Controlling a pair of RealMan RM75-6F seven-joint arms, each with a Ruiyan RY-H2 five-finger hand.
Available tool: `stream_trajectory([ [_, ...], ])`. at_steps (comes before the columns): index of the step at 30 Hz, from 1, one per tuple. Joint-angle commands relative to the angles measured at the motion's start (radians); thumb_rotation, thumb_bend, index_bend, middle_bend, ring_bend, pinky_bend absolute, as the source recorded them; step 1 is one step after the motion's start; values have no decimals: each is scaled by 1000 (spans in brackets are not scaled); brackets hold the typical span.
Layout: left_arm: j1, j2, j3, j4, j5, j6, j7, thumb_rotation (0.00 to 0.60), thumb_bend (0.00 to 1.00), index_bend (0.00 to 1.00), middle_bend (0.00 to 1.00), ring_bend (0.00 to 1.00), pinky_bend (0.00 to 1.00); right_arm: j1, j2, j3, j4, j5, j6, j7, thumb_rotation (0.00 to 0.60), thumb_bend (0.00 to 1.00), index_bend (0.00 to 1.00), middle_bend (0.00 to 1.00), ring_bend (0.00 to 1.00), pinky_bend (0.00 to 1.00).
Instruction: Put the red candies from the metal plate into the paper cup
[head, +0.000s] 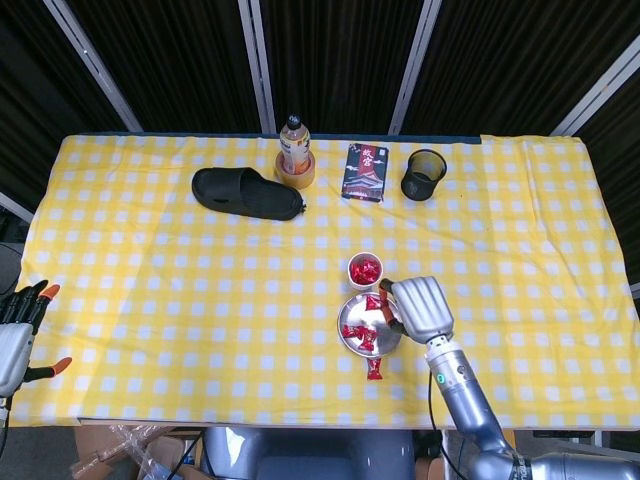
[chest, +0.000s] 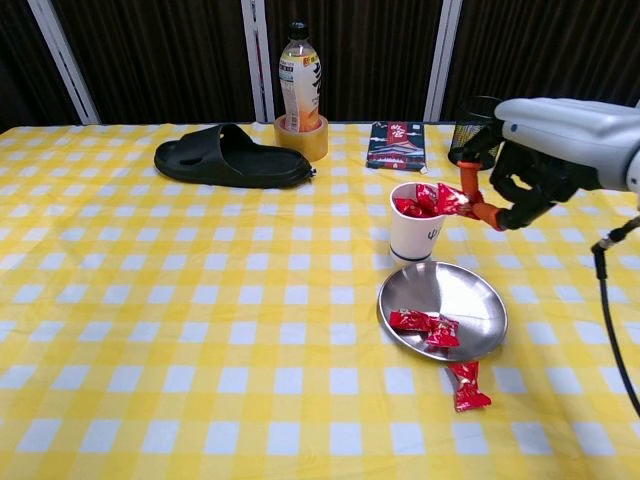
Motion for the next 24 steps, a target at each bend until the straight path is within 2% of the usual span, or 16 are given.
stream_trajectory([
  [1,-2,2,0,-1,-5,-6,-3,600,48,7,0,0,0,48,-50,34,45,46,-14,-20,600,504,560,855,922,978],
  [9,-5,10,-3,-4,-20,-19,-16,600,48,7,0,0,0,139,-158,90,181,140,-27,-20,600,503,560,855,922,978],
  [17,-7,13,-3,-6,-22,-24,-23,600,48,7,0,0,0,192,-217,105,328,188,-39,-16,600,504,560,855,923,978],
  [24,-10,18,0,-15,-29,-39,-30,600,48,6,0,0,0,200,-219,96,378,215,-54,2,600,504,561,855,922,978],
])
